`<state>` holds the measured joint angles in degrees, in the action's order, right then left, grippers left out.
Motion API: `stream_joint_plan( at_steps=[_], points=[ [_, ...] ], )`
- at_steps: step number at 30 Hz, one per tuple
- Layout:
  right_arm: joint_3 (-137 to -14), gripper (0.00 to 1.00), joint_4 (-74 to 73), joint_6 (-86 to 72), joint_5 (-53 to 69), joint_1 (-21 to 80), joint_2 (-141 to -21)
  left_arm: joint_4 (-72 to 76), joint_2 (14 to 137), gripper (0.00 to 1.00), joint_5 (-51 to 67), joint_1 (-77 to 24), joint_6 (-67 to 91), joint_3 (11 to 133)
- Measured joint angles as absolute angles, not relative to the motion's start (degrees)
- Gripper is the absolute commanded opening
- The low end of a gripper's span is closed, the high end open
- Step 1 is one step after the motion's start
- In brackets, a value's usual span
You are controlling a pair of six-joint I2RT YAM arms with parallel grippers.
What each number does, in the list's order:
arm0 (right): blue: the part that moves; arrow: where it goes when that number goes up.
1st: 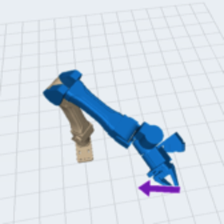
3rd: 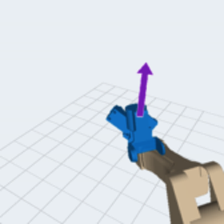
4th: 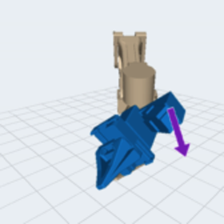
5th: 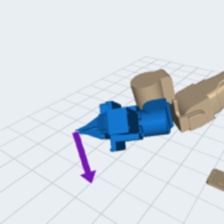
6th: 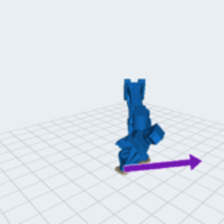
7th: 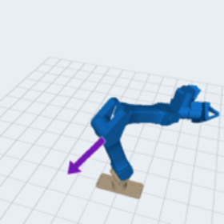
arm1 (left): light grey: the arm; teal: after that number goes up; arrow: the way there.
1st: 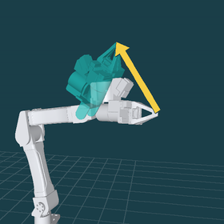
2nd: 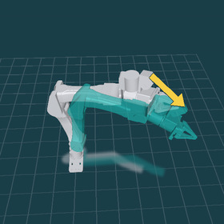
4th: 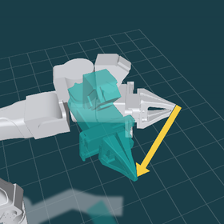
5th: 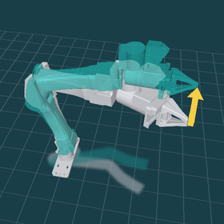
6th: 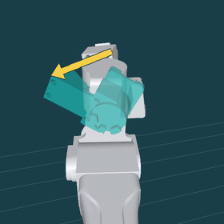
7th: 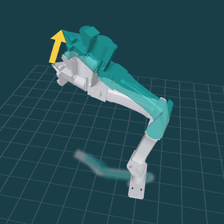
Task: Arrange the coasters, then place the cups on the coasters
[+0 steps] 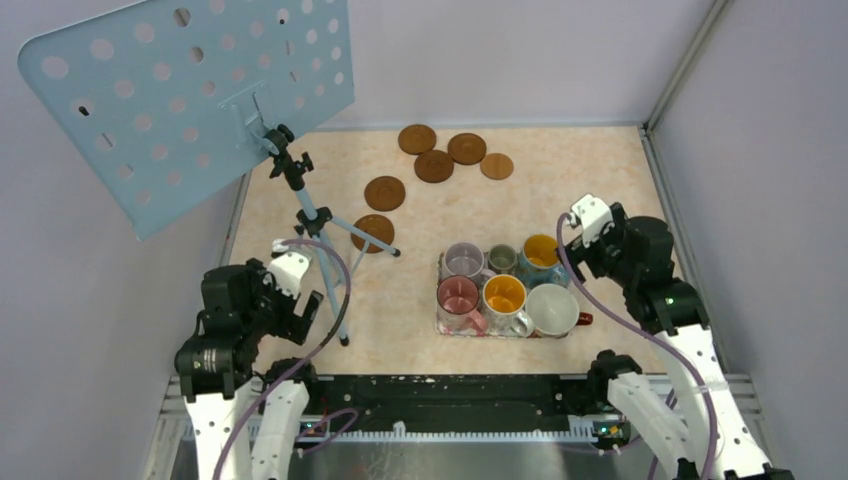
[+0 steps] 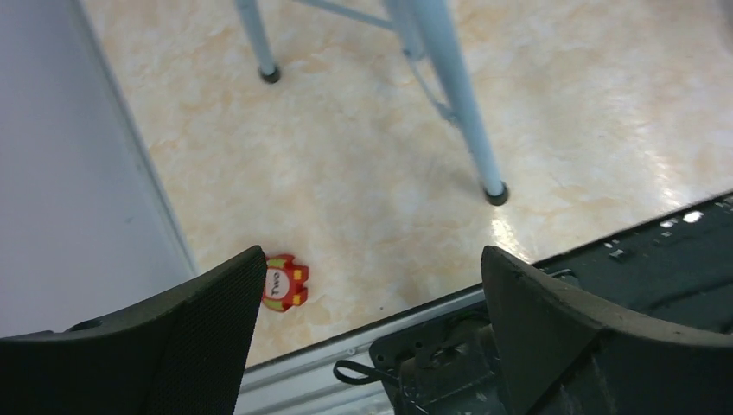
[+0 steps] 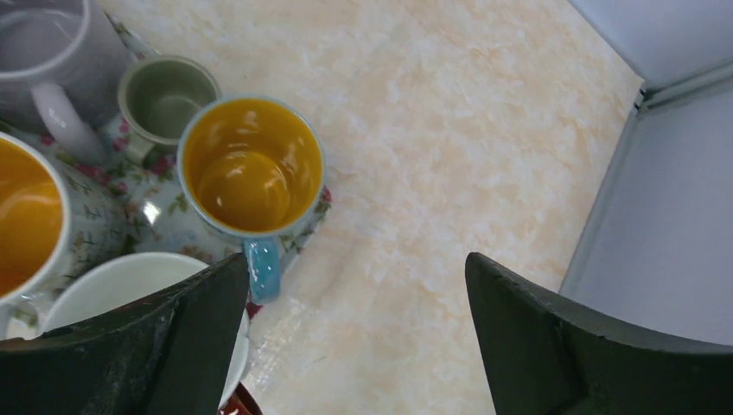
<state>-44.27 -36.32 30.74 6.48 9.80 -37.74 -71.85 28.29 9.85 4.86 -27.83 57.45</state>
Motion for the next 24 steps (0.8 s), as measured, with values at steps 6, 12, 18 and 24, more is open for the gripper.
stream_joint_plan(
  at_steps=[6, 12, 18, 24],
  points=[
    [-50.0, 0.93, -35.5, 26.5, 12.3, 11.4, -44.2, -77.3, 30.8, 0.97, 23.1, 4.8, -34.9, 60.5],
    [-51.1, 0.93, -35.0, 24.0, 15.3, 12.3, -46.8, -80.1, 31.4, 0.89, 31.0, 4.9, -41.6, 60.7],
    [-51.1, 0.93, -34.9, 22.9, 16.1, 12.7, -47.6, -81.1, 33.7, 0.81, 36.2, 4.9, -48.3, 60.7],
    [-51.1, 0.93, -34.6, 22.7, 15.7, 13.0, -47.7, -81.1, 35.9, 0.73, 39.8, 4.9, -53.6, 60.7]
  ],
)
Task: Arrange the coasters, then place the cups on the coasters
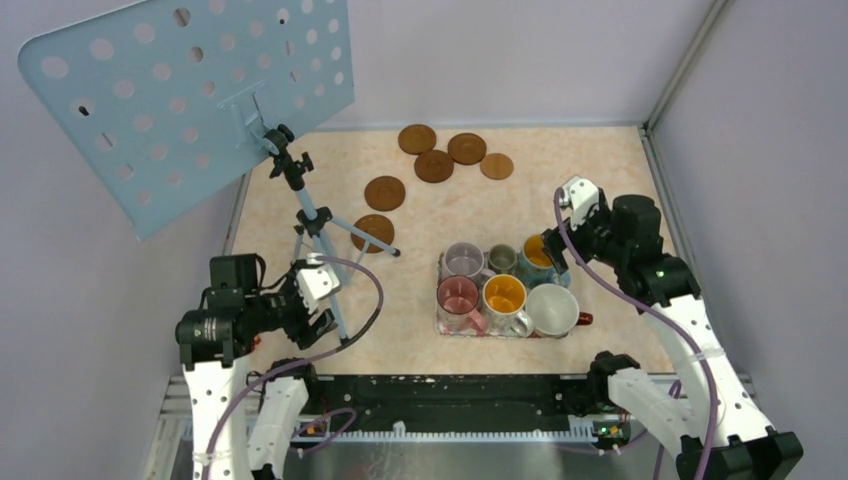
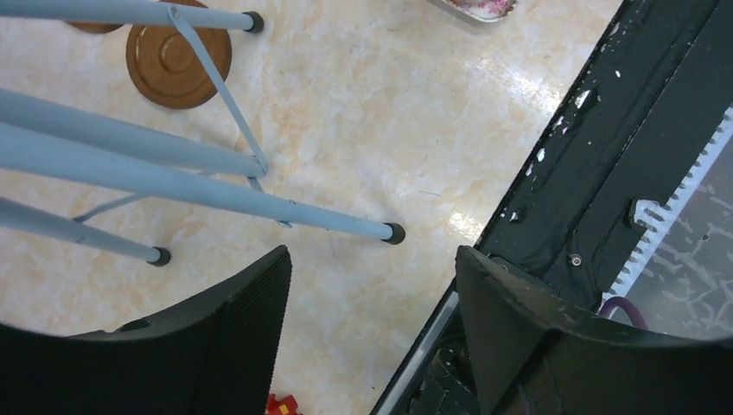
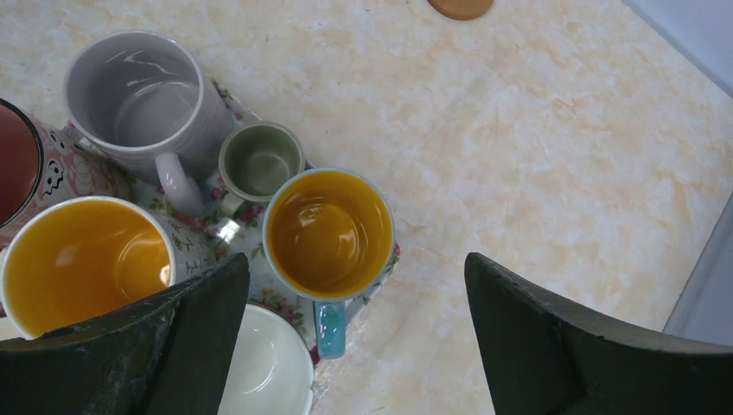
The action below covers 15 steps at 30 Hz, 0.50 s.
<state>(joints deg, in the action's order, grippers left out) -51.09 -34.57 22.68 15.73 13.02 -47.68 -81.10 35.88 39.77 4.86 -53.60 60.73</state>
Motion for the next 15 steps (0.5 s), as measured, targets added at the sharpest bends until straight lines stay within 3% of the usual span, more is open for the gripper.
stream_joint_plan(
  at_steps=[15],
  points=[
    [-49.8, 0.92, -32.1, 22.3, 13.6, 13.0, -48.3, -75.0, 41.5, 0.65, 42.6, 4.8, -60.9, 54.0]
  ],
)
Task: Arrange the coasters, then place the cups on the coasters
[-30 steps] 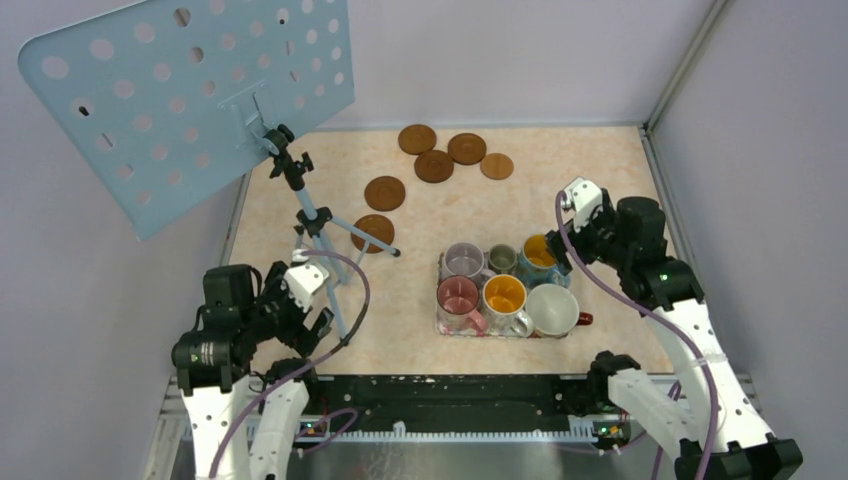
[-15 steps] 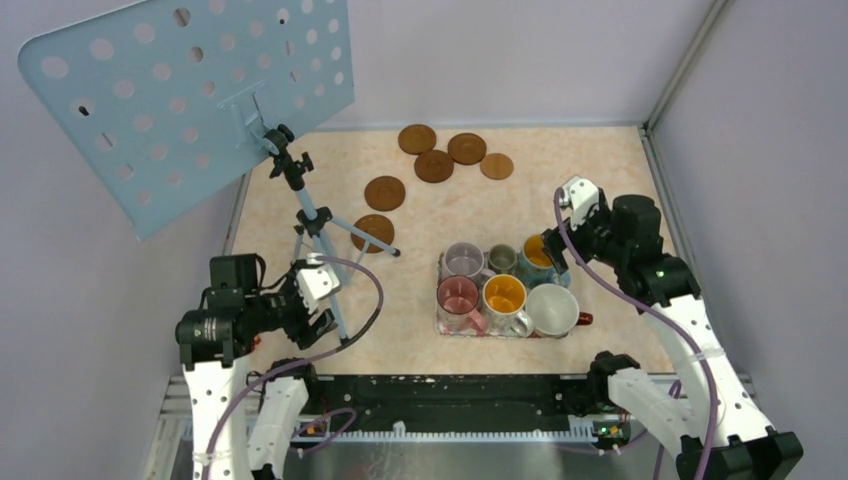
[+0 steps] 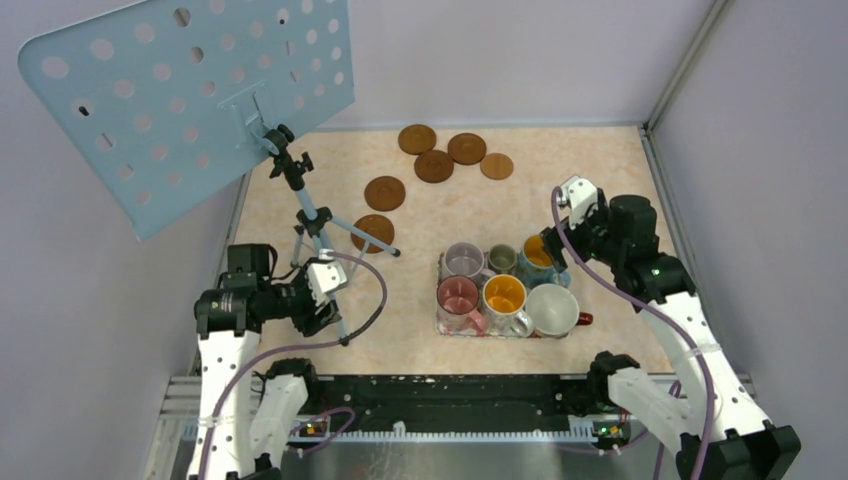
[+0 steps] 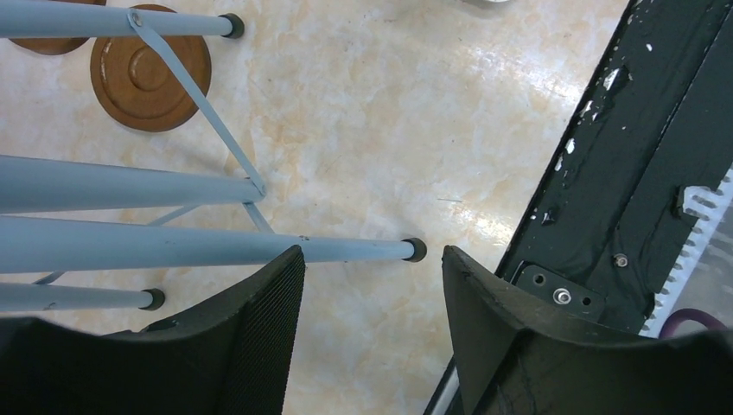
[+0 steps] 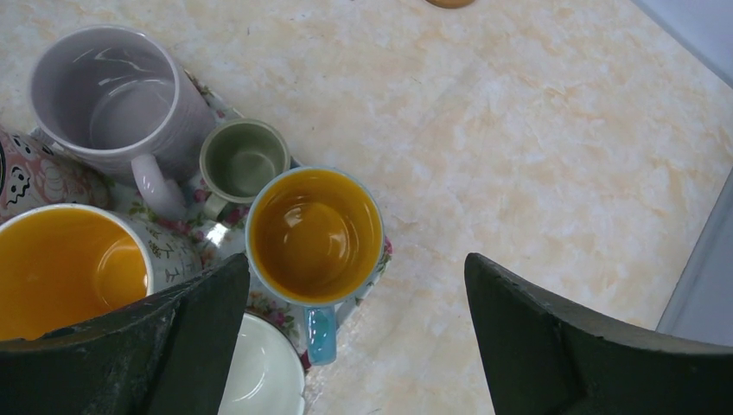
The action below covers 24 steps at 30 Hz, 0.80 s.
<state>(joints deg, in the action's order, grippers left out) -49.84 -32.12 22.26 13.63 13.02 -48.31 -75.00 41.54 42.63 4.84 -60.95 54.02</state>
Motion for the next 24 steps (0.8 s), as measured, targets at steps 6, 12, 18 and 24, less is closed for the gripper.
stream_joint_plan(
  at_steps=[6, 12, 18, 24],
  points=[
    [-49.5, 0.92, -32.1, 22.2, 13.5, 13.0, -49.4, -72.1, 40.4, 0.65, 42.6, 4.8, -61.6, 50.9],
    [-49.5, 0.92, -31.4, 21.8, 13.5, 13.0, -49.9, -69.8, 41.2, 0.63, 43.1, 4.6, -61.2, 48.6],
    [-49.5, 0.92, -31.2, 21.8, 13.1, 13.0, -49.9, -67.7, 41.8, 0.6, 43.2, 4.3, -59.6, 47.0],
    [-48.8, 0.92, -31.0, 22.0, 12.7, 13.0, -49.7, -64.1, 42.9, 0.58, 41.5, 4.3, -57.8, 44.9]
  ],
)
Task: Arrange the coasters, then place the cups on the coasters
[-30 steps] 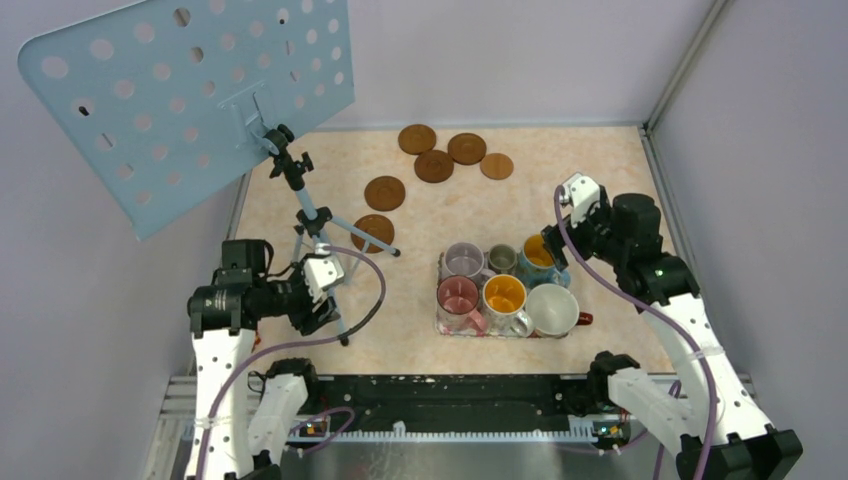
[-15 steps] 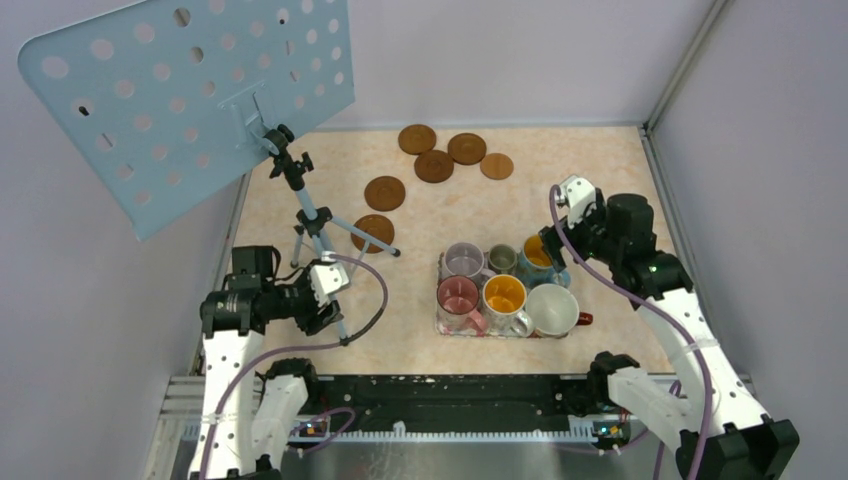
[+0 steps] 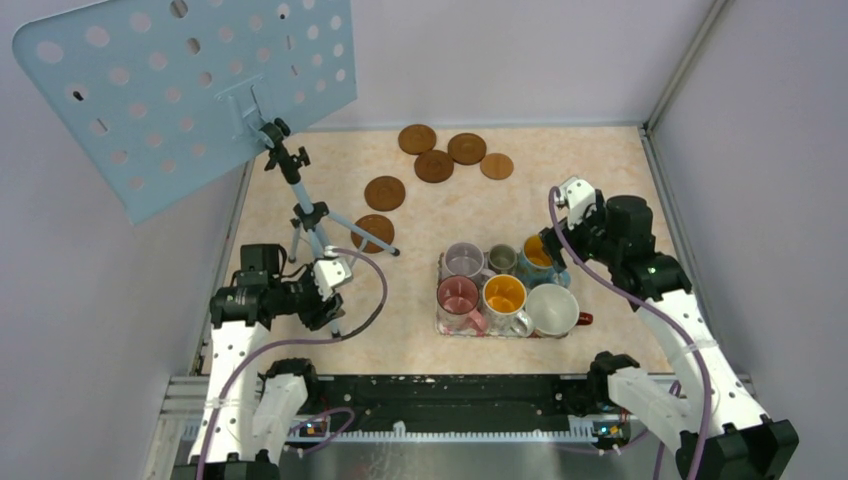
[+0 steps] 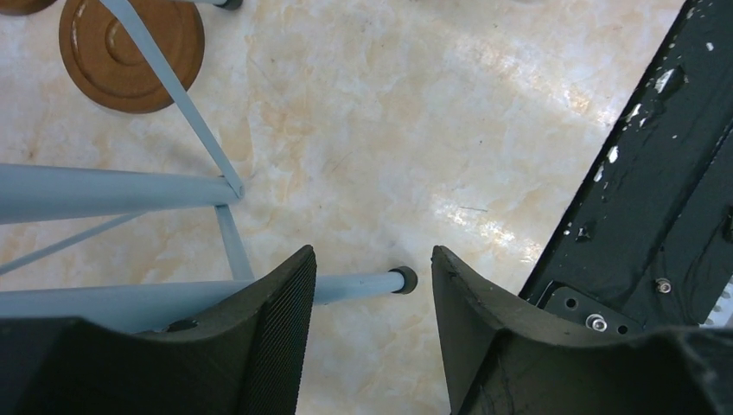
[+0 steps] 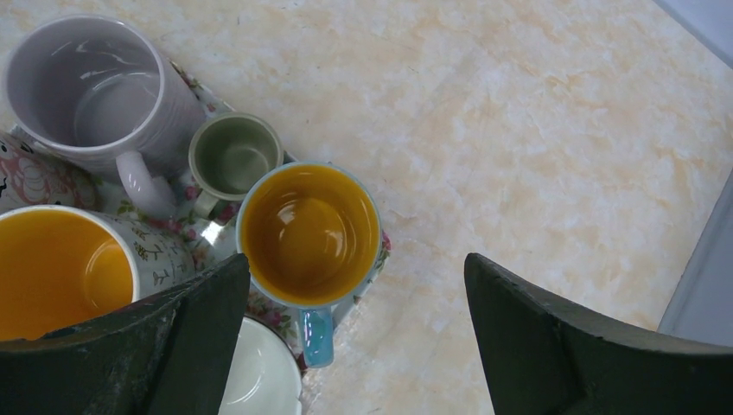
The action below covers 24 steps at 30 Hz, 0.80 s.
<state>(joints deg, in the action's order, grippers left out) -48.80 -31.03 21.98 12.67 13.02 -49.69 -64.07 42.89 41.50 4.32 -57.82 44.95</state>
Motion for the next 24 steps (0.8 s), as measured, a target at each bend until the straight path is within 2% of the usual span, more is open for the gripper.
stream_joint_plan(
  at_steps=[24],
  points=[
    [-47.2, 0.92, -30.9, 22.5, 11.8, 13.0, -48.8, -53.6, 44.7, 0.51, 31.4, 4.3, -53.2, 42.2]
  ],
)
